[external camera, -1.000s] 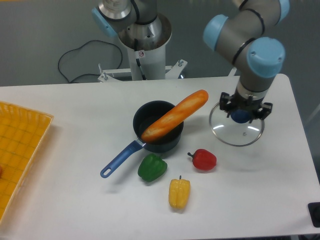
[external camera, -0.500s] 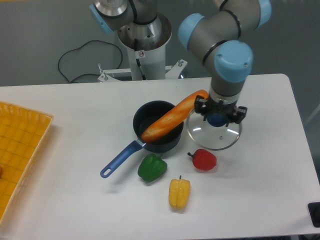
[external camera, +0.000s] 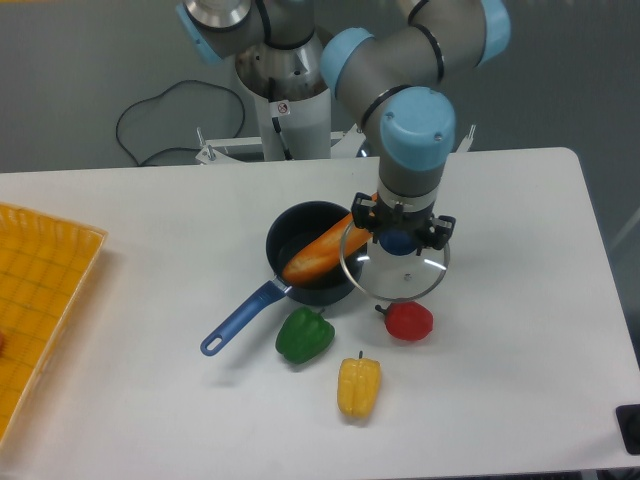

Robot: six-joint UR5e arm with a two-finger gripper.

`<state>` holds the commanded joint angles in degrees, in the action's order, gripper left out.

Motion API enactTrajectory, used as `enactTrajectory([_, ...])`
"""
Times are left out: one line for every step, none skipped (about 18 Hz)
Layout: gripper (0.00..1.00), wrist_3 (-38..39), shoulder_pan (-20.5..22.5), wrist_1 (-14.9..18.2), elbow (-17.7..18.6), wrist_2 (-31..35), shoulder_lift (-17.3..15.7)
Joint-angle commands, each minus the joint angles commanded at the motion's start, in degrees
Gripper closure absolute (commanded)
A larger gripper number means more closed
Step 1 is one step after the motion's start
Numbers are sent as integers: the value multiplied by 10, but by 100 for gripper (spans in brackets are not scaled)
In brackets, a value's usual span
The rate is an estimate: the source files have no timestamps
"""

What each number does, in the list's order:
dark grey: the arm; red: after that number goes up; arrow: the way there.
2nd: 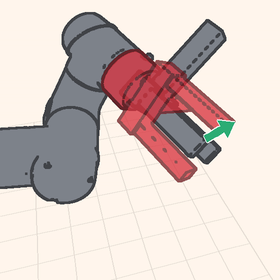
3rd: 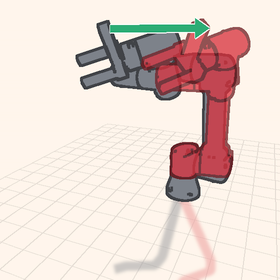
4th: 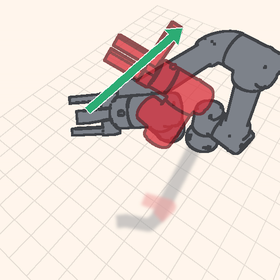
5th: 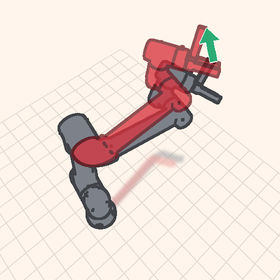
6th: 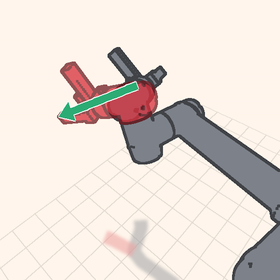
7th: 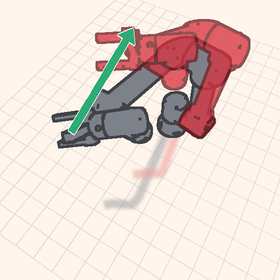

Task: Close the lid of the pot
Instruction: 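Lower the glass lid onto the saucepan rim over the baguette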

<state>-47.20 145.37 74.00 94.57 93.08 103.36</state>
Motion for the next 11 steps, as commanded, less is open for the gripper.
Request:
enactTrajectory([40,4,-1,0,4,1,-4])
enactTrajectory([40,5,-2,1,10,1,-11])
enactTrajectory([40,5,-9,0,16,1,-17])
enactTrajectory([40,6,-12,1,20,1,-18])
enactTrajectory([40,7,-14,3,23,2,-19])
enactTrajectory([40,11,-20,3,26,2,-22])
enactTrajectory([40,21,-27,0,31,3,-23])
enactTrajectory([40,28,-34,-1,35,5,-24])
enactTrajectory([40,29,-40,-1,40,6,-25])
enactTrajectory([40,32,-42,-1,41,6,-26])
enactTrajectory([40,34,-46,-1,43,7,-26])
